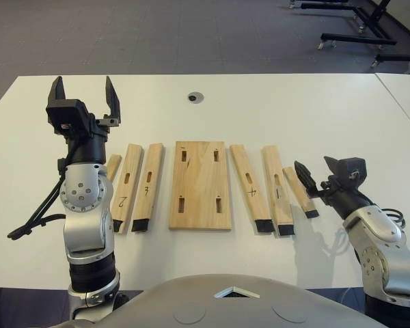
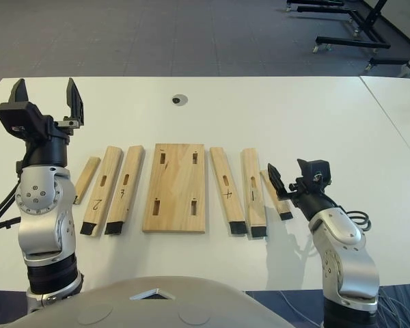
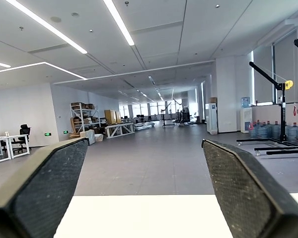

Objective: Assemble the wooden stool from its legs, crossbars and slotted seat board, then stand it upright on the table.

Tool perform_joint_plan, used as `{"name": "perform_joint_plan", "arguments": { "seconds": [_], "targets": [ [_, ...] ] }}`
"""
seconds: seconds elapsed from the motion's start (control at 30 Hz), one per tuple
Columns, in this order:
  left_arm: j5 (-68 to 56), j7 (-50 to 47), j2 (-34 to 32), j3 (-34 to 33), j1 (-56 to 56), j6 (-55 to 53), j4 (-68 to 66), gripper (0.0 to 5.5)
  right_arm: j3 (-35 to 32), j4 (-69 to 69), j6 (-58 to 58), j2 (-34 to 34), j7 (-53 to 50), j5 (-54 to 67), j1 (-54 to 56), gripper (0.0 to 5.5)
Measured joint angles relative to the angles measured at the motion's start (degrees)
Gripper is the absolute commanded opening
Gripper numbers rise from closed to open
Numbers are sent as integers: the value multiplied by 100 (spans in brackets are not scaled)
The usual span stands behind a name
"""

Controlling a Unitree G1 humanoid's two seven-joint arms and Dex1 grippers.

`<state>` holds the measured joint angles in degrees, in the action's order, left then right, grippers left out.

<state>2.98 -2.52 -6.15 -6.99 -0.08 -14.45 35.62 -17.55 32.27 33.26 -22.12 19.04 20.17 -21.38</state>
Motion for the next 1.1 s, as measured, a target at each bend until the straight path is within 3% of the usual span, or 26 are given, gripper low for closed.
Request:
{"name": "perform_joint_plan", "arguments": {
  "seconds": [0.4,0.67,1.1],
  "targets": [
    [63,-71,141,113,234,-204,368,417,-32,-191,55,-324,329,-165,-921,406],
    [86,-74,157,114,223,-249,361,417,496,-219,345,-474,571,-218,-939,406],
    [86,-76,178,97,214,-272,353,417,903,-273,659,-783,397,-427,-603,197]
  ]
}}
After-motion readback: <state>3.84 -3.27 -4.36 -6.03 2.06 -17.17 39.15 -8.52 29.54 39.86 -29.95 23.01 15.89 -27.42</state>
